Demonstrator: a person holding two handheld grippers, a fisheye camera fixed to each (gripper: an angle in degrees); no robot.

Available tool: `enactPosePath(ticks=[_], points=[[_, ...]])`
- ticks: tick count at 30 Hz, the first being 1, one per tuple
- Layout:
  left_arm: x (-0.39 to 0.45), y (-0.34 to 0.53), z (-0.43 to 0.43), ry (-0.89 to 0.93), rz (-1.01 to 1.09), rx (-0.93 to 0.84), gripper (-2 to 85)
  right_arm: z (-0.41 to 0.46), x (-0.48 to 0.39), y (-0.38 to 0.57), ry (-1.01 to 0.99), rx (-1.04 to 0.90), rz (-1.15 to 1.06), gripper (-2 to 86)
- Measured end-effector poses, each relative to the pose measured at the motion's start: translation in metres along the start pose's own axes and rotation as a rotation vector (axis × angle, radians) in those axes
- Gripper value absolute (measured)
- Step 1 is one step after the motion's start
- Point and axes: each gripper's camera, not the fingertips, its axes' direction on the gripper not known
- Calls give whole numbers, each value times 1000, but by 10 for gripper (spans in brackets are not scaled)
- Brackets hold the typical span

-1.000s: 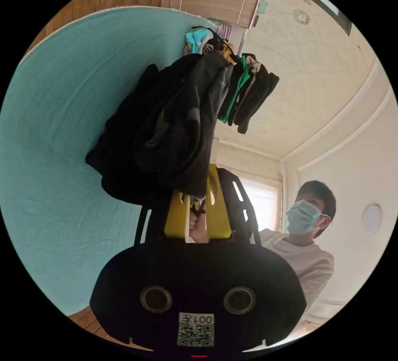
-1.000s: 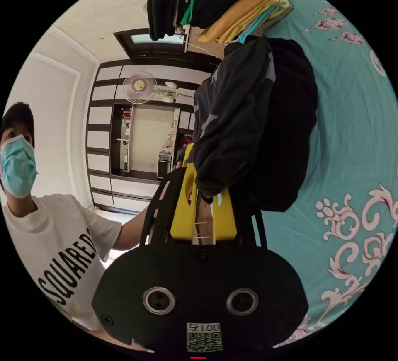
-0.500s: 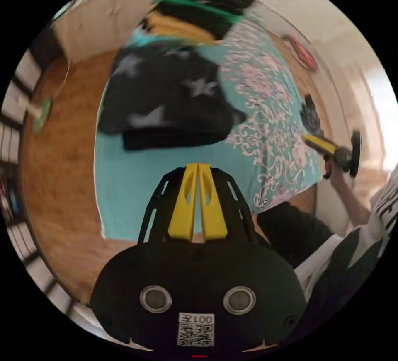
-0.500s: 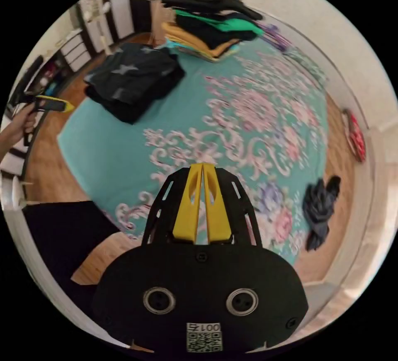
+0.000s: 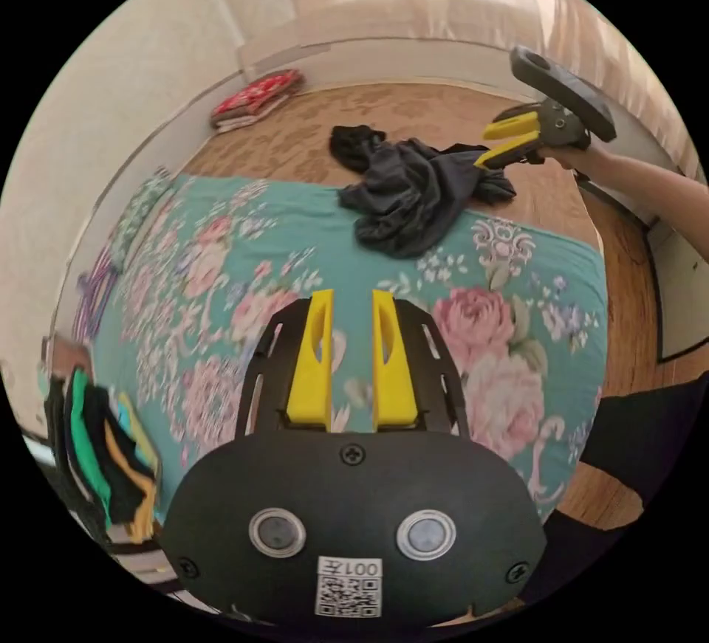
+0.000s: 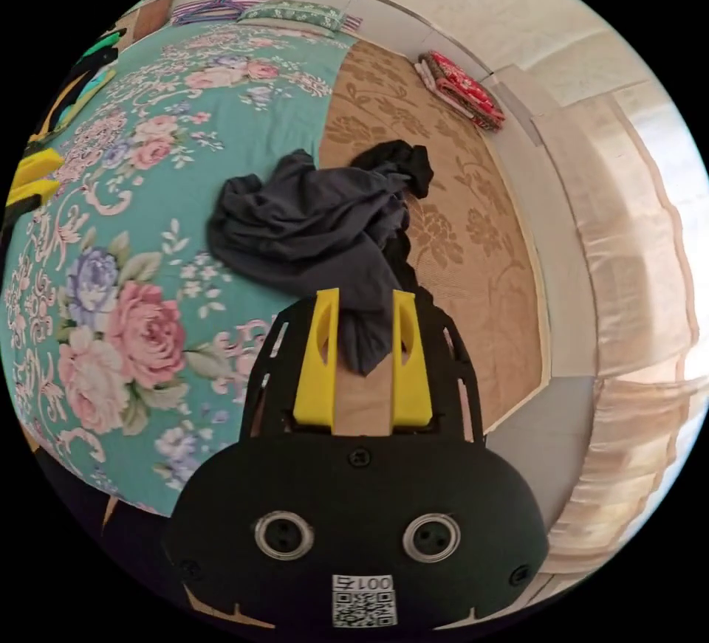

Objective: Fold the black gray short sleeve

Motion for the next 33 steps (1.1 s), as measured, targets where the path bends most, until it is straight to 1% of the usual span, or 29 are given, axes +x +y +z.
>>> enactPosePath(ticks=[2, 3, 5, 6, 7, 8, 10, 13, 15, 16, 18, 19, 20, 21, 23, 24, 26, 28, 31, 33], points=[[53, -76, 86, 94, 79, -31, 85, 32, 32, 1, -79, -57, -51, 127], [66, -93, 106, 118, 93, -48, 89, 40, 38, 1, -108, -76, -65, 126], [121, -152, 185, 188, 167, -135, 79, 71, 51, 8, -212, -195, -124, 108], [136, -164, 203, 196, 192, -165, 60, 75, 53, 11, -244, -216, -134, 100], [166, -181, 234, 190, 259, -224, 21, 70, 56, 20, -305, -207, -147, 67], [195, -191, 258, 150, 323, -267, 10, 54, 59, 34, -334, -157, -149, 46], [228, -198, 273, 73, 326, -260, -2, 21, 60, 60, -328, -79, -161, 31], [261, -192, 262, 20, 251, -209, -10, -43, 62, 113, -313, 8, -200, 21], [271, -183, 245, 18, 197, -196, -10, -77, 67, 146, -314, 30, -218, 18], [276, -175, 233, 28, 162, -198, -8, -95, 72, 166, -353, 24, -219, 17], [279, -163, 216, 75, 82, -207, -4, -112, 83, 194, -514, -15, -209, 16], [278, -154, 208, 97, 8, -228, 0, -118, 89, 212, -636, -48, -198, 15], [278, -146, 202, 133, -57, -257, 4, -122, 95, 230, -704, -75, -178, 15], [278, -142, 200, 158, -93, -267, 5, -124, 97, 240, -727, -80, -164, 15], [281, -129, 189, 276, -237, -244, 8, -139, 107, 269, -804, -82, -94, 14], [282, -127, 187, 298, -275, -234, 8, -145, 109, 275, -809, -74, -86, 13], [288, -124, 170, 343, -386, -153, 8, -183, 115, 290, -783, -7, -77, 12], [292, -127, 150, 330, -426, -73, 8, -219, 121, 297, -756, 60, -74, 11], [295, -137, 109, 310, -452, 66, 9, -288, 132, 304, -696, 193, -83, 9], [295, -146, 79, 285, -425, 140, 10, -336, 140, 305, -637, 292, -102, 9]])
